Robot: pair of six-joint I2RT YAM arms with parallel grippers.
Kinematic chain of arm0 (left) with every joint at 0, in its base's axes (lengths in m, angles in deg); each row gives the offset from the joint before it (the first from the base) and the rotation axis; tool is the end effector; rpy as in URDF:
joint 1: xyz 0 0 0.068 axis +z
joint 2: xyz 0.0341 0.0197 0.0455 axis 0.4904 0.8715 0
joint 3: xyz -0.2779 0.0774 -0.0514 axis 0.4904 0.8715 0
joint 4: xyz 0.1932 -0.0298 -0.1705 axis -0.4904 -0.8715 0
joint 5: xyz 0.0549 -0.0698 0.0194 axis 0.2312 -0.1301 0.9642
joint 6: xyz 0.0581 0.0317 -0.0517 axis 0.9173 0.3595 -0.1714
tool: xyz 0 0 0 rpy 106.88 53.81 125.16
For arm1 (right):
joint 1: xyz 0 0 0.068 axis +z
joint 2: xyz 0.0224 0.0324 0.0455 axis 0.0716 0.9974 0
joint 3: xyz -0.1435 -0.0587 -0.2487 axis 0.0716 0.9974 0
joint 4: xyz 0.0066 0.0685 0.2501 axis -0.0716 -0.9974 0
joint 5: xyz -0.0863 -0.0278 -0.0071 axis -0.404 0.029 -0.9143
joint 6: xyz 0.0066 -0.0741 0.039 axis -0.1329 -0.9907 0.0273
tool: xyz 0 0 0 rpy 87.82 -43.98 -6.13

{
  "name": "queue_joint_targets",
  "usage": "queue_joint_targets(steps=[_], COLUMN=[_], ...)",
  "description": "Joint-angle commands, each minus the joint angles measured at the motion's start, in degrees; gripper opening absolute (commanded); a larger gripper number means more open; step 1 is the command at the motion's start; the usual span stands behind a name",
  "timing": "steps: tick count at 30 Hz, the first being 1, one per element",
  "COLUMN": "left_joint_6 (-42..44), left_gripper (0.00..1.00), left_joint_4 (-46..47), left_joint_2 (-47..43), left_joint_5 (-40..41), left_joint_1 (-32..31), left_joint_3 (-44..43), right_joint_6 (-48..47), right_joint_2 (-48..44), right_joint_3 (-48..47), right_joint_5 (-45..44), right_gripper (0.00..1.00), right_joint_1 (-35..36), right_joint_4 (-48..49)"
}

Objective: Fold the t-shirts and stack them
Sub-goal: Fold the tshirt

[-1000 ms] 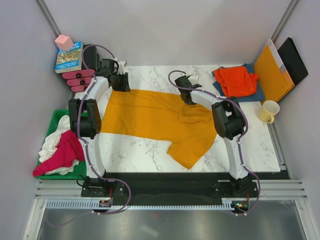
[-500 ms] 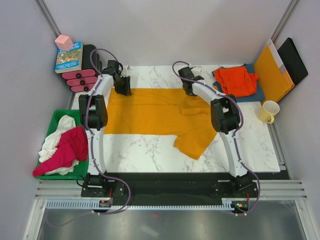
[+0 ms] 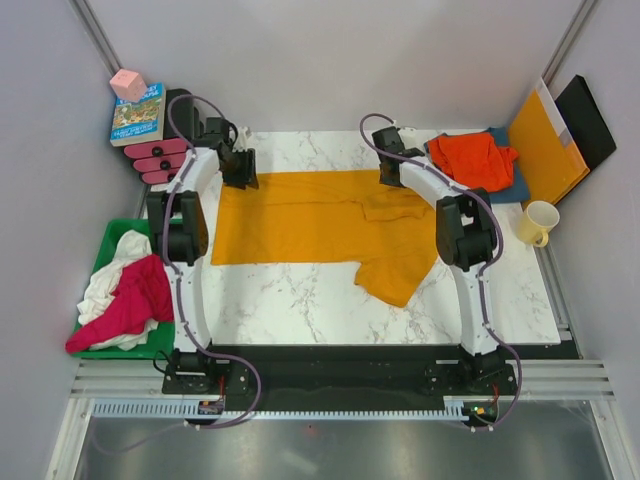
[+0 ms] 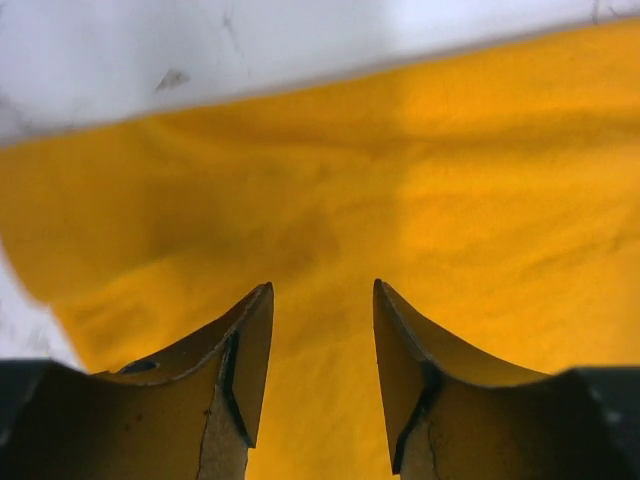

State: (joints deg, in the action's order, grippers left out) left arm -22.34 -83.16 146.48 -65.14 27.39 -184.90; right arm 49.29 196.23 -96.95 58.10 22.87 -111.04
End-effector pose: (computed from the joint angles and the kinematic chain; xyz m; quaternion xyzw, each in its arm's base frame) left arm 0.5457 -0.0385 0.1655 0.0577 0.9564 -0.1321 0.2541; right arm 0.5327 0.1444 0.1588 0.1416 0.9154 -0.0960 0.3644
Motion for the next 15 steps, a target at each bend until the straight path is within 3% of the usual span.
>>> queue_joint_targets(steps=[1, 4, 5, 8, 15], left_joint_6=[-2.12, -1.15, -0.89, -0.89, -0.89], left_gripper=[0.53, 0.49, 0.47, 0.44, 0.41], left_joint_4=[6.54, 6.71, 6.80, 7.41, 10.22], left_joint_2=[-16.28, -21.65, -22.96, -23.77, -26.83], left_joint_5=[-2.26, -4.55, -4.90, -4.12, -3.50], left_joint_1=[1.01, 1.01, 1.01, 1.01, 1.01], left_joint_3=[6.12, 12.88, 16.38, 22.38, 33.10], right_joint_6=[-0.76, -0.86, -0.51, 0.63, 2.13], right_joint_2=[-12.62, -15.79, -16.23, -17.20, -16.76], right_joint_3=[2.35, 7.27, 10.33, 15.87, 23.72], right_joint_5=[0.44, 1.40, 1.40, 0.70, -0.35], right_gripper=[0.42, 0.30, 0.19, 0.02, 0.00], right_joint_1=[2.33, 3.47, 3.65, 4.09, 4.18], right_joint_4=[5.10, 4.84, 4.84, 4.92, 7.73])
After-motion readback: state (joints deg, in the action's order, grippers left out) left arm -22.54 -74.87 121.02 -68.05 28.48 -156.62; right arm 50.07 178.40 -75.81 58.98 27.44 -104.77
